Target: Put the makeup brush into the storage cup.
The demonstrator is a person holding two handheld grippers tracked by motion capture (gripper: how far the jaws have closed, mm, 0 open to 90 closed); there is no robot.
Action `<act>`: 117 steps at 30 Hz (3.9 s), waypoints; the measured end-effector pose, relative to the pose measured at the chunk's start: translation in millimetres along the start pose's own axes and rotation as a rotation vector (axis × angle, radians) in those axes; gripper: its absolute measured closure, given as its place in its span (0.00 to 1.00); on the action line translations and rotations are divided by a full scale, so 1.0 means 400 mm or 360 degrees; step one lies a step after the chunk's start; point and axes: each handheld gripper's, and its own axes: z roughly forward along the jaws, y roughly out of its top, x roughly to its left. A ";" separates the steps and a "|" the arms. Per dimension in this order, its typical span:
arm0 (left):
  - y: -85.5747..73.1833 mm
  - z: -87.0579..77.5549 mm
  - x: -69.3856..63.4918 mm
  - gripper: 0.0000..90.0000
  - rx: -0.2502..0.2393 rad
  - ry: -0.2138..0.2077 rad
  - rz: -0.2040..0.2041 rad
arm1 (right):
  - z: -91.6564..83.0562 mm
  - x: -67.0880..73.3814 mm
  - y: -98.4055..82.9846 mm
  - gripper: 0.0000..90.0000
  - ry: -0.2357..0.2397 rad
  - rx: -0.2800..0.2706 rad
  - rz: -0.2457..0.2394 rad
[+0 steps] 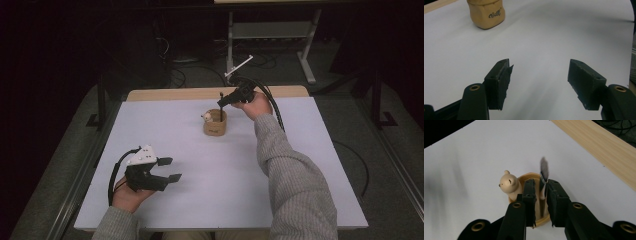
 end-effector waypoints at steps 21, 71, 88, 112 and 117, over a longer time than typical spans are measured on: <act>0.000 0.003 -0.001 0.37 0.0017 0.0001 0.0000 | -0.050 -0.007 -0.062 0.69 -0.0055 -0.0088 0.0016; 0.001 0.010 0.001 0.28 0.0025 0.0045 -0.0055 | -0.144 0.066 -0.239 0.38 -0.0082 -0.0232 0.0032; 0.001 0.003 0.008 0.28 0.0001 0.0053 -0.0076 | -0.169 0.077 -0.270 0.38 -0.0116 -0.0238 0.0026; -0.005 -0.001 0.015 0.27 -0.0003 0.0073 -0.0108 | -0.188 0.100 -0.329 0.33 -0.0123 -0.0255 0.0042; -0.005 -0.002 0.017 0.27 0.0018 0.0075 -0.0094 | -0.191 0.107 -0.342 0.33 -0.0121 -0.0263 0.0049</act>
